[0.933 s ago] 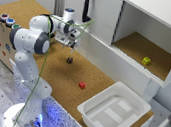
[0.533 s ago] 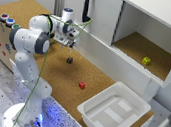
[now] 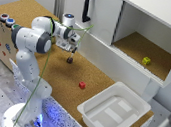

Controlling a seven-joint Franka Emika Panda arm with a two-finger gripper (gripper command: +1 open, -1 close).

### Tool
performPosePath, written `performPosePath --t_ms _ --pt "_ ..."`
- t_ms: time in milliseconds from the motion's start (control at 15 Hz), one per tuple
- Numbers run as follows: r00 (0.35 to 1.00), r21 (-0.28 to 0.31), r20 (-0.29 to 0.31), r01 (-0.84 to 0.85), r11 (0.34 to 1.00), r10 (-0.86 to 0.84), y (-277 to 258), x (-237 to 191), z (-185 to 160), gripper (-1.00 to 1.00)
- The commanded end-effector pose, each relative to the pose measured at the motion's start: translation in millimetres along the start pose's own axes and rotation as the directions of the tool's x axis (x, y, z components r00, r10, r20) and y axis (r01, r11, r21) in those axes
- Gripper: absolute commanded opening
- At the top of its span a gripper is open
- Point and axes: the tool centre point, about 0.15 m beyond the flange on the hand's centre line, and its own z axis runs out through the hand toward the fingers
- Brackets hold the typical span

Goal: Go towards the purple block and lift it

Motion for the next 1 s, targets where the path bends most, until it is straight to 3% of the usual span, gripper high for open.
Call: performPosePath --t_ms 0,200,267,533,933 --pt "0.998 0.107 0.034 0.046 0.993 -0.049 6 18 41 1.0" --pt "1.0 0.108 0.012 0.01 0.994 -0.011 17 8 41 1.0" --pt "1.0 0.103 -0.006 -0.006 0.995 0.007 20 5 37 -1.0" --pt "1.0 0.088 -0.006 -0.003 0.996 0.004 22 -2 27 -1.0" --pt "0.995 0.08 0.085 0.051 0.995 -0.057 -3 -17 39 -1.0"
